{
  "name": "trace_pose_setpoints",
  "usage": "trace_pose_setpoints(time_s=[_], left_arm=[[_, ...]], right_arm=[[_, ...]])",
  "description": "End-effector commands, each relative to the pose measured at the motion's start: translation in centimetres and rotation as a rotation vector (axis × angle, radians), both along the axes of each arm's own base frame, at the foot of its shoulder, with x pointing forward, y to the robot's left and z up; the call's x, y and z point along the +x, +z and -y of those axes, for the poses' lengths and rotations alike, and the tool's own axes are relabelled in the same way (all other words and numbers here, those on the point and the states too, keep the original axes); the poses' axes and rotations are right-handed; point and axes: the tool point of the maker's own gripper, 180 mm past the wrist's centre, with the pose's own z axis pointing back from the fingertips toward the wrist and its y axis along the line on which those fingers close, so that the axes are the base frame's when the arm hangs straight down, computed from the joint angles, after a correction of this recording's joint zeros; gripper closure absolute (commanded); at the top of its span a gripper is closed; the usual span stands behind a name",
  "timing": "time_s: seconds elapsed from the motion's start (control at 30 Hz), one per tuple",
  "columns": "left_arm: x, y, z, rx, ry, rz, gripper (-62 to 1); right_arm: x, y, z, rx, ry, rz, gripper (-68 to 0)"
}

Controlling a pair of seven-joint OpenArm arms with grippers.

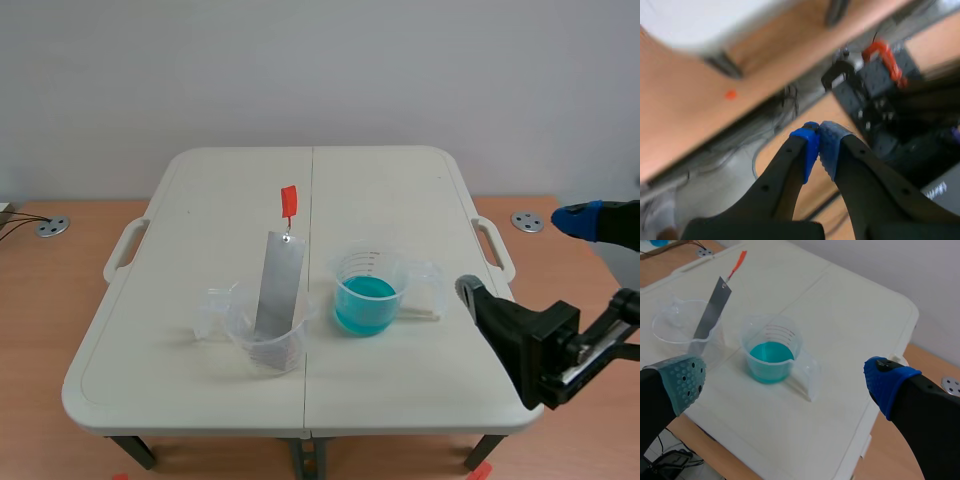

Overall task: Hold the metal plate by the orange handle, dip it into the blue solution, take it out and point at it, then put the plate back in the beaker on the left.
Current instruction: 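Lift the metal plate out of the left beaker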

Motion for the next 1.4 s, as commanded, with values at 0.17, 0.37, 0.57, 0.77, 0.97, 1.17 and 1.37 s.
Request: trace_pose_setpoints(time_s=[0.17,0.37,0.57,0.77,0.97,1.17,1.37], left_arm=[[-2.5,-3.2,-2.2,0.028,0.055,-0.093,-1.5],[-3.6,-6.0,-3.3,0.044,0.080,-0.156,-1.5],[-5.3,-8.2,-3.5,0.042,0.093,-0.223,-1.5],[-6.7,-9.4,-3.4,0.039,0.101,-0.271,-1.5],[-6.8,-9.4,-3.1,0.030,0.113,-0.272,-1.5],[-6.8,-9.4,-3.1,0.030,0.113,-0.271,-1.5],[-6.8,-9.4,-3.1,0.030,0.113,-0.271,-1.5]], right_arm=[[1.5,0.1,-0.8,0.049,0.009,0.015,-66.3],[3.2,0.2,-1.4,0.097,0.017,0.029,-66.3],[4.8,0.5,-2.5,0.128,0.042,0.044,-66.3],[6.2,0.7,-3.9,0.188,0.069,0.041,-66.3],[7.4,0.4,-5.8,0.218,0.108,0.013,-66.3],[8.5,0.6,-7.4,0.281,0.113,-0.013,-66.3],[9.5,0.5,-9.2,0.304,0.143,-0.040,-66.3]])
